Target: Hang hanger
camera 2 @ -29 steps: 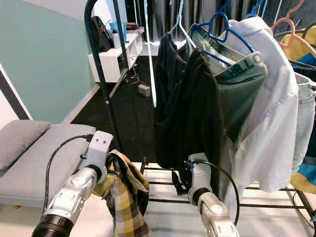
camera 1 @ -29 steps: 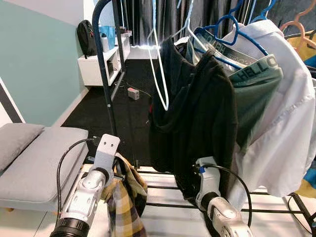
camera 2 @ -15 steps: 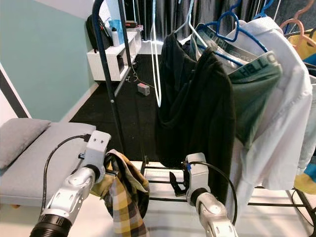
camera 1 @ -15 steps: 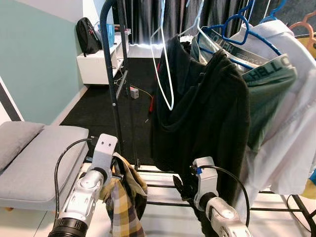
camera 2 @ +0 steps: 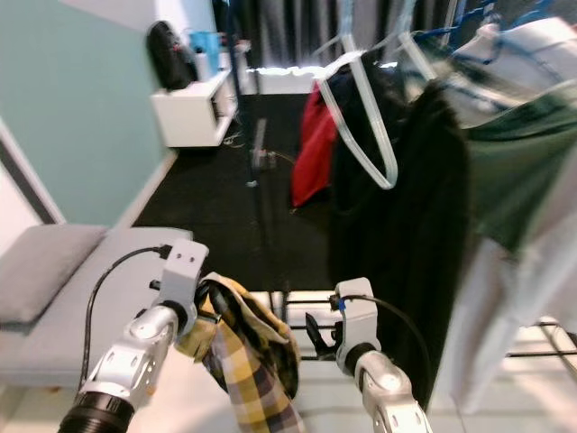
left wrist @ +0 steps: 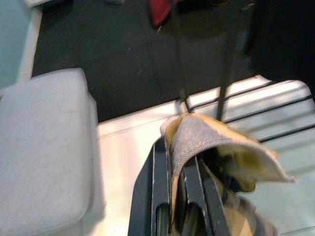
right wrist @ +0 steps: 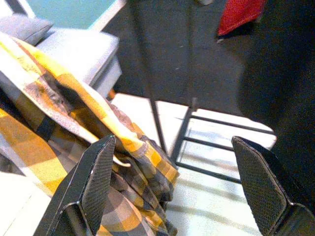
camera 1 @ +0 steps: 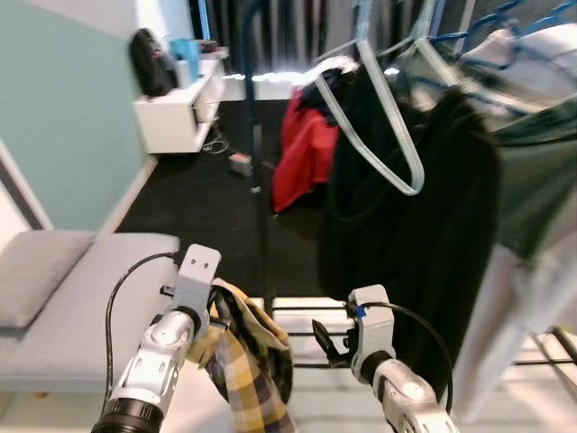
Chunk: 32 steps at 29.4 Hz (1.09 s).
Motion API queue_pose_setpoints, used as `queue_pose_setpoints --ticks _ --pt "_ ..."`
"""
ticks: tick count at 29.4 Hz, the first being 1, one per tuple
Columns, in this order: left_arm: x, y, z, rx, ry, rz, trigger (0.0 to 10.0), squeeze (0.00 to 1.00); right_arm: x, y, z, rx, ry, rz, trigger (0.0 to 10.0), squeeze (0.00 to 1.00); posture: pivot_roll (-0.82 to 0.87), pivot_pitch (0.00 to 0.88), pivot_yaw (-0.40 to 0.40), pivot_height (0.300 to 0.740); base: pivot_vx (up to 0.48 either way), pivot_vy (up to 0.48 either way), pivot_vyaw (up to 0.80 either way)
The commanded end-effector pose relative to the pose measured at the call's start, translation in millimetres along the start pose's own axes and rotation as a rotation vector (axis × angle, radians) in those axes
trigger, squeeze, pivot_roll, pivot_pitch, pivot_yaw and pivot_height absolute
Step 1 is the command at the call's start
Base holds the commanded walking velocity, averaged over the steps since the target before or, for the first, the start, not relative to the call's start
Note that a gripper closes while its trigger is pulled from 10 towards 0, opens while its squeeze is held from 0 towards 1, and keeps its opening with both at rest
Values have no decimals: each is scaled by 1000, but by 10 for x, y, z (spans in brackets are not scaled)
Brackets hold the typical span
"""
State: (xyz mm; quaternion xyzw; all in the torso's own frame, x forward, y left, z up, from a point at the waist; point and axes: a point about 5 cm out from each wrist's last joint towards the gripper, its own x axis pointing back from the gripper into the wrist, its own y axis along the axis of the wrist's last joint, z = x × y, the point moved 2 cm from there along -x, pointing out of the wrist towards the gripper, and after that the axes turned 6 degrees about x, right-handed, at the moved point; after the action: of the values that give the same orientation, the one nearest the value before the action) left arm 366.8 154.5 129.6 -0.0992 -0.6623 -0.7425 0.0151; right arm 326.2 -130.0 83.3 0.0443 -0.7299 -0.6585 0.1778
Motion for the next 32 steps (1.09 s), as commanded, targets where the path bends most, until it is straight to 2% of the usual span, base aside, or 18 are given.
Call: queue_pose_setpoints --ticks 1,8,11,18,22,23,24,25,26,27,28,29,30,31,32 --pt "14 45 -18 -16 -10 -21 10000 0 19 -33 -10 0 -5 5 10000 0 12 91 19 740 0 -480 0" --pt "17 43 -45 -9 -14 -23 10000 0 26 -44 -12 -2 -8 7 10000 0 12 93 22 740 0 -364 0" --pt "13 54 -42 12 -7 -29 10000 0 31 -47 -15 -3 -11 8 10000 0 14 96 24 740 0 0 0" --pt "1 49 -13 0 11 -23 10000 0 38 2 -2 -35 -8 -19 10000 0 10 101 24 740 0 0 0" --pt "0 73 86 -8 45 -37 10000 0 45 120 54 6 49 -59 10000 0 8 102 23 740 0 0 0" --pt "0 89 155 -12 67 -43 10000 0 52 221 131 10 113 -93 10000 0 5 107 22 740 0 0 0" --pt "0 89 155 -12 67 -43 10000 0 52 221 131 10 113 -93 10000 0 5 107 22 740 0 0 0" --pt "4 106 227 -8 91 -48 10000 0 70 344 234 19 195 -127 10000 0 4 108 20 740 0 0 0" --pt "4 106 227 -8 91 -48 10000 0 70 344 234 19 195 -127 10000 0 4 108 20 740 0 0 0" --pt "8 119 285 -4 111 -52 10000 0 93 451 327 28 268 -154 10000 0 4 108 20 740 0 0 0" --pt "8 119 285 -4 111 -52 10000 0 93 451 327 28 268 -154 10000 0 4 108 20 740 0 0 0" --pt "18 137 350 -2 132 -58 10000 0 114 627 423 41 338 -196 10000 0 3 108 16 740 0 0 0" --pt "18 137 350 -2 132 -58 10000 0 114 627 423 41 338 -196 10000 0 3 108 16 740 0 0 0" --pt "27 149 392 -2 145 -63 10000 0 128 777 486 56 384 -228 10000 0 3 107 15 740 0 0 0" --pt "27 149 392 -2 145 -63 10000 0 128 777 486 56 384 -228 10000 0 3 107 15 740 0 0 0"
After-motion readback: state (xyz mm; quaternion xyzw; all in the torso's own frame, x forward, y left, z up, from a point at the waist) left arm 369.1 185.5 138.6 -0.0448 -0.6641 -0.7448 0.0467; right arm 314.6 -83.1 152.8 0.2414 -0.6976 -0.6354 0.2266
